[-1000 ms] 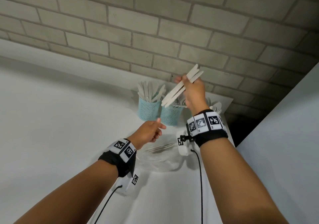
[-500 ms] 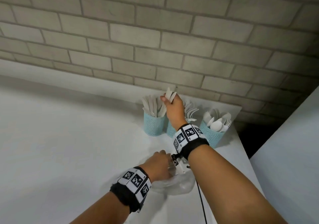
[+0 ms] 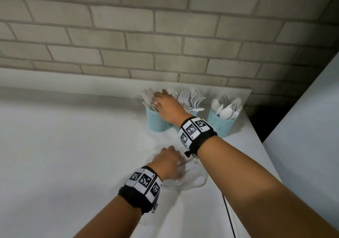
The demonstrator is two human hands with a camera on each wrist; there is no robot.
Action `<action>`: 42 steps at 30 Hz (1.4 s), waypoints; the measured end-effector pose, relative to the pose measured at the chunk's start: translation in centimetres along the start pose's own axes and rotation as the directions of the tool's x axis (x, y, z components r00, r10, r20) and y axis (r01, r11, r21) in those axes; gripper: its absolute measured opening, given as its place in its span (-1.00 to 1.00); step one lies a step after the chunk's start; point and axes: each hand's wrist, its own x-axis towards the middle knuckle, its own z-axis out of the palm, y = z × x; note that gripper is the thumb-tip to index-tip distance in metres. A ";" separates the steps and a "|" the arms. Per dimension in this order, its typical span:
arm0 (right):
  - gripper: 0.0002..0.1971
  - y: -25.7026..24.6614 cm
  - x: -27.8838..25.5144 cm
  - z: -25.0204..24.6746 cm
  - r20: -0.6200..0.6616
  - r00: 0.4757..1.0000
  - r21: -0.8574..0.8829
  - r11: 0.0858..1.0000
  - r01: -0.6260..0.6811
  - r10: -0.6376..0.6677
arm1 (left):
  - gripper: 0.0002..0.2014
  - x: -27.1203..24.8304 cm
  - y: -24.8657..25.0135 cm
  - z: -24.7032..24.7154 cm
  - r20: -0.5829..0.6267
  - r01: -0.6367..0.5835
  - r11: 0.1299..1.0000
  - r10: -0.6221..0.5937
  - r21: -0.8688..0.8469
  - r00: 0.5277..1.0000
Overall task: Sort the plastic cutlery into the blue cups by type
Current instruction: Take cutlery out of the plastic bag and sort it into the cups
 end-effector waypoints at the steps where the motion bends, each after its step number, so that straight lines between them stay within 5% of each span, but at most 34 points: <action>1: -0.66 -0.1 -0.3 -0.3 -0.064 0.998 0.075 0.997 -0.012 0.017 | -0.50 0.0 0.0 0.0 0.002 0.005 1.000 -0.005 0.004 1.000; 5: -0.69 -1.1 -2.5 -2.9 -0.327 0.938 0.349 0.937 0.004 0.118 | -0.50 0.0 0.1 0.0 0.022 0.023 1.000 -0.022 -0.009 1.000; 7: -0.75 -1.2 -4.4 -4.3 -0.292 0.931 0.562 0.827 -0.017 0.218 | -0.51 0.1 0.2 0.0 0.031 0.028 0.999 -0.027 -0.035 0.999; 9: -0.79 -0.8 -6.6 -5.1 -0.125 0.966 0.645 0.759 -0.094 0.226 | -0.53 0.3 0.3 0.0 0.035 0.033 0.998 -0.031 -0.048 0.999; 12: -0.80 0.2 -9.6 -4.8 0.162 0.965 0.441 0.860 -0.259 0.208 | -0.58 0.4 0.5 0.0 0.032 0.044 0.997 -0.042 -0.058 0.999; 15: -0.77 1.3 -12.2 -3.4 0.294 0.914 0.234 0.905 -0.354 0.281 | -0.66 0.1 0.8 0.2 -0.003 0.040 0.995 -0.041 -0.096 0.999; 28: -0.59 1.4 -17.1 1.4 0.217 0.820 -0.091 0.847 -0.524 0.530 | -0.55 -0.7 1.6 1.7 -0.045 0.071 0.997 -0.073 -0.036 0.996; 35: -0.59 1.9 -17.6 1.5 0.171 0.791 -0.134 0.809 -0.573 0.588 | -0.73 -0.9 2.1 2.2 -0.219 -0.016 0.997 0.031 0.071 0.975; 42: -0.58 2.1 -17.6 1.9 0.220 0.734 -0.110 0.764 -0.636 0.642 | -0.75 -1.0 1.8 1.8 -0.222 -0.015 0.999 0.024 0.040 0.975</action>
